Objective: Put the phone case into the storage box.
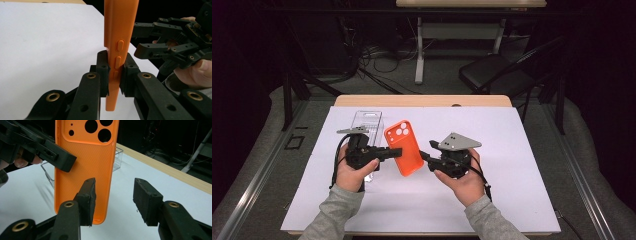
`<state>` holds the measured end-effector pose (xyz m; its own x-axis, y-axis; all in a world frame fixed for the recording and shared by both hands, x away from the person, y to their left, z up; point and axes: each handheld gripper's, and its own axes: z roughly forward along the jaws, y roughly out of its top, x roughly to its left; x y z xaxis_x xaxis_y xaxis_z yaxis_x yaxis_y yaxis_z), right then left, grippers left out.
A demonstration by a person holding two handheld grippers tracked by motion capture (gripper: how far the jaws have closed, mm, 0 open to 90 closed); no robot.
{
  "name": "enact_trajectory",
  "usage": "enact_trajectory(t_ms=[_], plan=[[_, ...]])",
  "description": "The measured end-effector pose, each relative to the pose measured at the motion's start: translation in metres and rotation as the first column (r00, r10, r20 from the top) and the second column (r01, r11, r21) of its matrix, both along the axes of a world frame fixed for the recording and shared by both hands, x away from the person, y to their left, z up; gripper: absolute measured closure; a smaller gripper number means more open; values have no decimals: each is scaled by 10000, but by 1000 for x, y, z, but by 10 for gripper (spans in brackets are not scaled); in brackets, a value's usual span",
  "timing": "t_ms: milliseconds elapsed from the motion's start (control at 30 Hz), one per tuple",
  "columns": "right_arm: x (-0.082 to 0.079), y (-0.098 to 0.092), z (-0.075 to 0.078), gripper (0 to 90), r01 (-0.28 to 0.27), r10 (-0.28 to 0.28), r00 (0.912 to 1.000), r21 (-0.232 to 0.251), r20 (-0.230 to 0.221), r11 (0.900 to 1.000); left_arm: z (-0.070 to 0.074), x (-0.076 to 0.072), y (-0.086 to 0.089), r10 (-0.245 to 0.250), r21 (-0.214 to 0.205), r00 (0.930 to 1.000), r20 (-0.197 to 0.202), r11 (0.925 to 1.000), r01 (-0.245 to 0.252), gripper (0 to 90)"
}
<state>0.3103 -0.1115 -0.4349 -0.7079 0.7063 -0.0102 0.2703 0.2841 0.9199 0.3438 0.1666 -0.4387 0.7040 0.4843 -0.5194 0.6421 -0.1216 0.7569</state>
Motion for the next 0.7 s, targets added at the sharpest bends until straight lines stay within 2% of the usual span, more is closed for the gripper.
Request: enact_trajectory(t_ms=[433, 633, 700], plan=[[-3, -5, 4, 516, -249, 256, 9996, 473, -143, 9986, 7, -1, 6, -427, 43, 9991, 57, 9991, 427, 800], [-4, -4, 5, 518, -433, 452, 9983, 490, -375, 9979, 8, -2, 5, -693, 167, 9976, 73, 9975, 691, 800], [-4, -3, 5, 520, -468, 482, 9983, 420, -316, 9980, 8, -2, 4, -720, 227, 9974, 43, 9972, 718, 800]])
